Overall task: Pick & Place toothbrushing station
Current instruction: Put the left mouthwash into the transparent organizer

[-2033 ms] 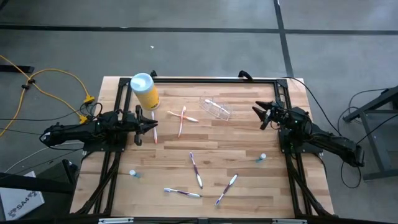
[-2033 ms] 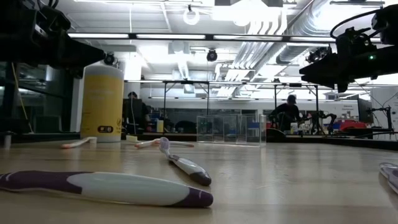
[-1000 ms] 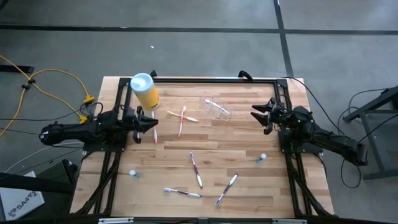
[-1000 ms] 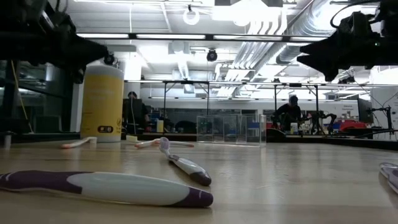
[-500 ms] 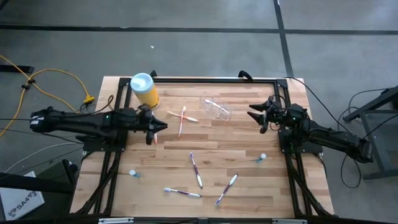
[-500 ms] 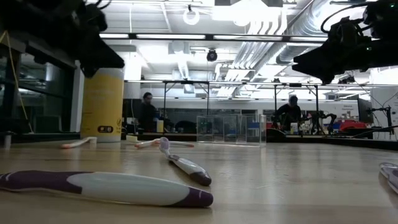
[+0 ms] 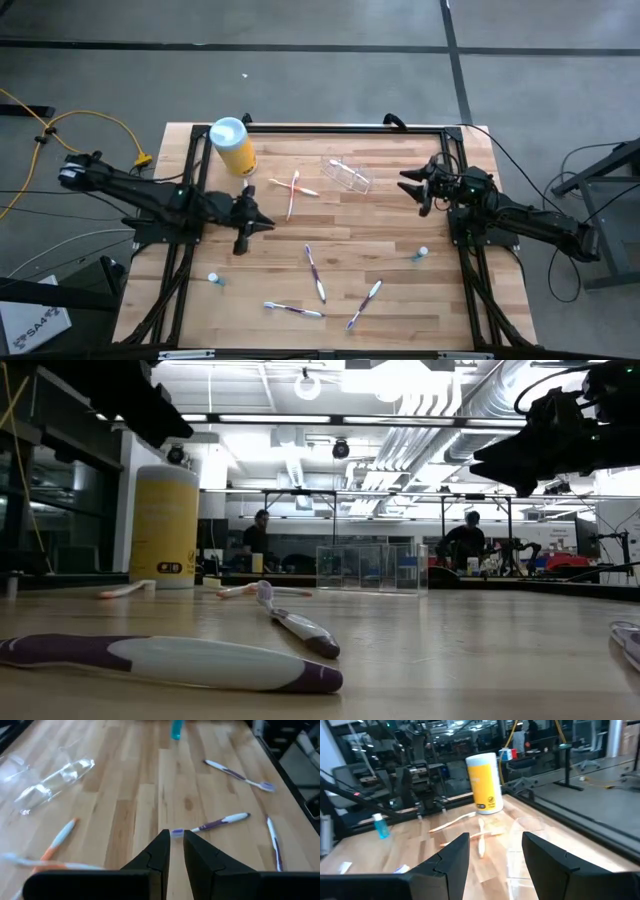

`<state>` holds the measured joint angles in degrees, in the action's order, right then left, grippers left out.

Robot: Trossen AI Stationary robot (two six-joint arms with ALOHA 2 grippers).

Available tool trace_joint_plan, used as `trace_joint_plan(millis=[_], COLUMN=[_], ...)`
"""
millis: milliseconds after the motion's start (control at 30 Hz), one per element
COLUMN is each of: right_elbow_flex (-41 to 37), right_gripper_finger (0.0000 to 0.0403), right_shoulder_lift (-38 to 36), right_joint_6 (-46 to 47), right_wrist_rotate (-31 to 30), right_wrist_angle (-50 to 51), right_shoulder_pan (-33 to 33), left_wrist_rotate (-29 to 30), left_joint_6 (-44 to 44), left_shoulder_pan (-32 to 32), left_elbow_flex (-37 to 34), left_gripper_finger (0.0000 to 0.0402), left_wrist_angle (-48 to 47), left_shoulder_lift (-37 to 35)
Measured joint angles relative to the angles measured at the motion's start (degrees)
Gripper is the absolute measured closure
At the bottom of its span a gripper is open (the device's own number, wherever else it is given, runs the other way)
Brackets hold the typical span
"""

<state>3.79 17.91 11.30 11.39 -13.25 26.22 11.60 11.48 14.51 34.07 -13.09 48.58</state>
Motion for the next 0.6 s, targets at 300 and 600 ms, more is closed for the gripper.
trace_joint_plan(millis=[300, 600], right_elbow_flex=[0.0, 0.0], right_gripper_finger=[0.0229, 0.0229], right_shoulder_lift=[0.0, 0.0], right_joint_6=[1.1, 1.1], right_wrist_rotate=[1.0, 0.8], right_wrist_angle=[1.2, 2.1], right_shoulder_pan=[0.0, 0.0], left_wrist_rotate=[8.6, 4.2], left_joint_6=[16.6, 9.3], left_shoulder_pan=[8.2, 18.9], left_elbow_flex=[0.7, 5.0], left_gripper_finger=[0.0354, 0.0354], left_wrist_angle=[-5.6, -10.4], left_shoulder_lift=[0.0, 0.0])
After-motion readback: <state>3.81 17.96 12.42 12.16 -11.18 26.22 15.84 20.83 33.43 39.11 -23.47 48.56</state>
